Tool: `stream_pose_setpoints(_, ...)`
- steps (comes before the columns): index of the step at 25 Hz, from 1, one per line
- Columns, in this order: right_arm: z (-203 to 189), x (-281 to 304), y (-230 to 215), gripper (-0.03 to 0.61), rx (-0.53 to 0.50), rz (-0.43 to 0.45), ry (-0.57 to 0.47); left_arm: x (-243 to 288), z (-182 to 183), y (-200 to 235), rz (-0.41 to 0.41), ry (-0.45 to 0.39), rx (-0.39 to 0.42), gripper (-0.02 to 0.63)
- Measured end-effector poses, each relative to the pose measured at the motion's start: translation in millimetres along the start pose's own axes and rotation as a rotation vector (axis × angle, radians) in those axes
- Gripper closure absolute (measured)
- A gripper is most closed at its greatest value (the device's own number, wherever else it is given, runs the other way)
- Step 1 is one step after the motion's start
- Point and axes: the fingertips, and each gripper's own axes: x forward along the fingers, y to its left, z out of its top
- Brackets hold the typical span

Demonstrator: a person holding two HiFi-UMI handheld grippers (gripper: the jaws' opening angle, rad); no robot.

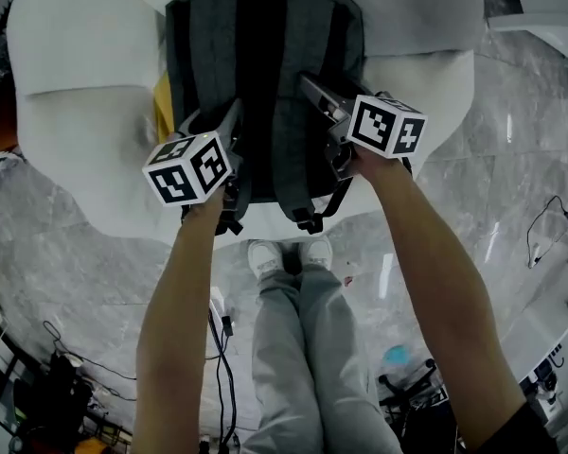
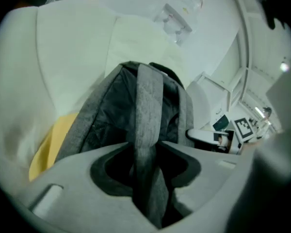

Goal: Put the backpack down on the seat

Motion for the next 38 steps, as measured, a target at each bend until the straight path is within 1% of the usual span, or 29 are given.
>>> stream_pose_setpoints(2, 1.2, -15.1, 4.6, 0.293, 0.031, 0.007, -0.007, -19.1, 0.3, -6.4, 0.002, -0.01, 0.005, 0.453)
stream_pose_setpoints(4, -1.3, -27.6, 15.0, 0.291, 0.053, 0.032, -0.009, -34.6, -4.4, -8.5, 0.022, 0.009, 0.005, 0.453)
stream_pose_setpoints(7, -5.1, -41.9, 28.4, 0.29, 0.037, 0.026, 0.002, -54.3, -3.3, -10.7, 0.051, 0.023, 0.012, 0.453)
stream_pose_setpoints(9, -3.5, -50.2, 37.4, 0.29, 0.029, 0.025, -0.001, -67.5, 3.2, -12.3, 0.087, 0.01, 0.004, 0.453)
stream_pose_setpoints(10, -2.1, -54.6, 41.9, 0.295, 0.027, 0.027, -0.002, -74.6, 6.1, -12.9, 0.112, -0.001, -0.006, 0.458)
stream_pose_setpoints(11, -0.9, -59.1, 47.4, 0.298, 0.024, 0.032, 0.001, -81.5, 8.4, -14.1, 0.133, -0.012, -0.016, 0.492)
stream_pose_setpoints(14, 1.5, -73.7, 66.9, 0.35, 0.004, 0.046, 0.025, -99.3, 11.4, -26.2, 0.15, -0.034, -0.032, 0.581)
stream_pose_setpoints(15, 3.6, -79.1, 71.3, 0.372, -0.007, 0.039, 0.034, -103.3, 12.5, -32.4, 0.146, -0.039, -0.028, 0.592)
stream_pose_setpoints(16, 6.7, -84.8, 74.3, 0.407, -0.017, 0.025, 0.04, -107.3, 14.3, -38.9, 0.143, -0.043, -0.018, 0.603)
stream_pose_setpoints(17, 10.2, -91.3, 77.5, 0.43, -0.027, 0.01, 0.043, -112.6, 16.4, -45.4, 0.144, -0.047, -0.006, 0.606)
stream_pose_setpoints(20, 15.1, -115.9, 93.4, 0.467, -0.049, -0.01, 0.046, -141.1, 17.5, -65.1, 0.161, -0.051, 0.007, 0.614)
stream_pose_setpoints(24, 6.6, -146.1, 124.4, 0.519, -0.164, 0.001, 0.12, -177.0, 22.7, -95.2, 0.171, -0.072, -0.003, 0.614)
stream_pose_setpoints(26, 15.4, -158.3, 145.5, 0.533, -0.183, -0.002, 0.1, -196.9, 32.5, -106.7, 0.176, -0.098, -0.003, 0.614)
stream_pose_setpoints(28, 31.9, -172.3, 171.8, 0.56, -0.178, 0.004, 0.054, -220.5, 44.5, -118.5, 0.185, -0.13, -0.017, 0.614)
stream_pose_setpoints(29, 38.2, -180.9, 185.7, 0.574, -0.196, 0.011, 0.045, -231.9, 49.2, -127.3, 0.187, -0.143, -0.021, 0.614)
stream_pose_setpoints(32, 53.2, -208.0, 222.1, 0.575, -0.263, 0.033, 0.035, -264.4, 61.1, -156.0, 0.2, -0.172, -0.013, 0.614)
stream_pose_setpoints(34, 69.1, -224.3, 239.8, 0.575, -0.258, 0.043, -0.002, -283.6, 77.1, -172.3, 0.206, -0.206, -0.009, 0.614)
stream_pose_setpoints(36, 83.0, -241.5, 255.6, 0.577, -0.266, 0.06, -0.029, -298.4, 92.5, -193.4, 0.197, -0.233, 0.016, 0.614)
stream_pose_setpoints(38, 91.1, -264.7, 271.5, 0.575, -0.299, 0.085, -0.043, -313.7, 102.4, -216.0, 0.188, -0.239, 0.059, 0.614)
